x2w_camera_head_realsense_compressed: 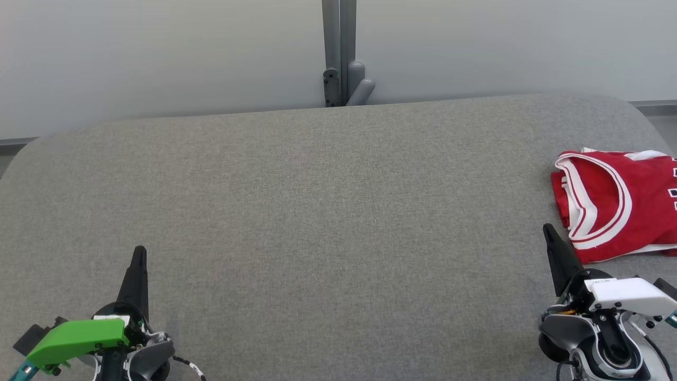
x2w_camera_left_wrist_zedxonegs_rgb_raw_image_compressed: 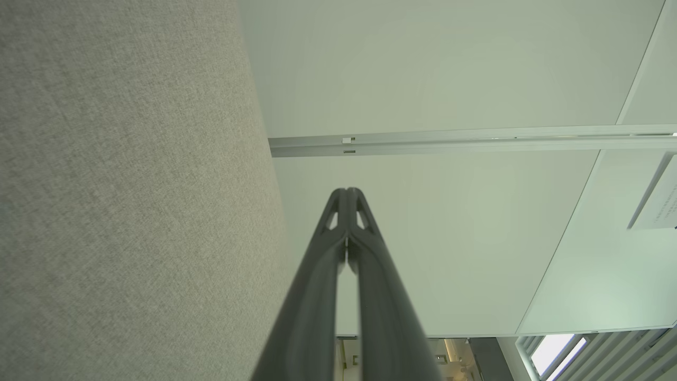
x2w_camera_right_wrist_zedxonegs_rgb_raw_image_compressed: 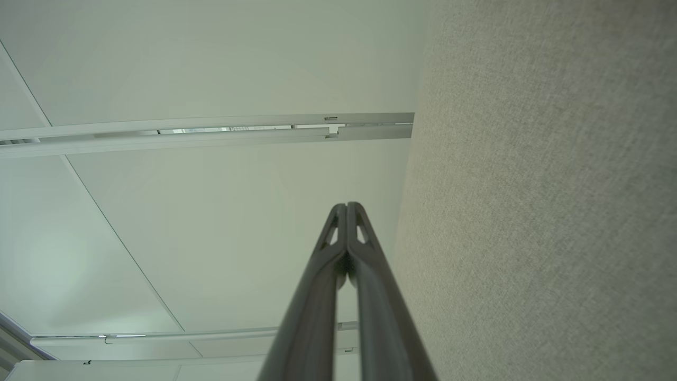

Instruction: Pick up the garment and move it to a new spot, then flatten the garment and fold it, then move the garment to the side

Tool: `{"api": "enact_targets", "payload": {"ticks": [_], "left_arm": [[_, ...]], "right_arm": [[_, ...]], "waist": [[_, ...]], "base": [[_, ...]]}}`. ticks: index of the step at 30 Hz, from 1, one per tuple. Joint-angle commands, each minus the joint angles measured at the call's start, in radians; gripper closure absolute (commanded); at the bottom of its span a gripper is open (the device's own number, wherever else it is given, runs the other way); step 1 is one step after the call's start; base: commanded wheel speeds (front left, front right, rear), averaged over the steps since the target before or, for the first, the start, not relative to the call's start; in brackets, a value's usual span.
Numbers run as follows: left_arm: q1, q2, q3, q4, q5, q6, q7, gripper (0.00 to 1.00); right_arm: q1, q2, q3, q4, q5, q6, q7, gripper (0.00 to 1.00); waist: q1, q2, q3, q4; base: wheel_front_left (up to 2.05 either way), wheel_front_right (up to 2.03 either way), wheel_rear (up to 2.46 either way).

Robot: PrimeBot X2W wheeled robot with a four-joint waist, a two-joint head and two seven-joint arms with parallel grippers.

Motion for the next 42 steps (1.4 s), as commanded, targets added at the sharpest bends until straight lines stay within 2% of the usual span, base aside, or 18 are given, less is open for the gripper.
{"api": "enact_targets", "payload": {"ticks": [1, 42], "left_arm": [[-0.014, 0.007, 0.002, 0.0, 0.0, -0.004, 0.006, 1.0], [-0.014, 0.007, 0.002, -0.001, 0.0, -0.004, 0.006, 1.0]], "right_arm": [[0.015, -0.005, -0.001, -0.005, 0.006, 0.0, 0.002, 1.0], [0.015, -0.005, -0.001, -0.005, 0.006, 0.0, 0.002, 1.0]], "waist": [[-0.0001, 0.0025, 0.0, 0.0], [-0.0001, 0.0025, 0.0, 0.0]], "base": [[0.0, 0.0, 0.0], [0.0, 0.0, 0.0]]}}
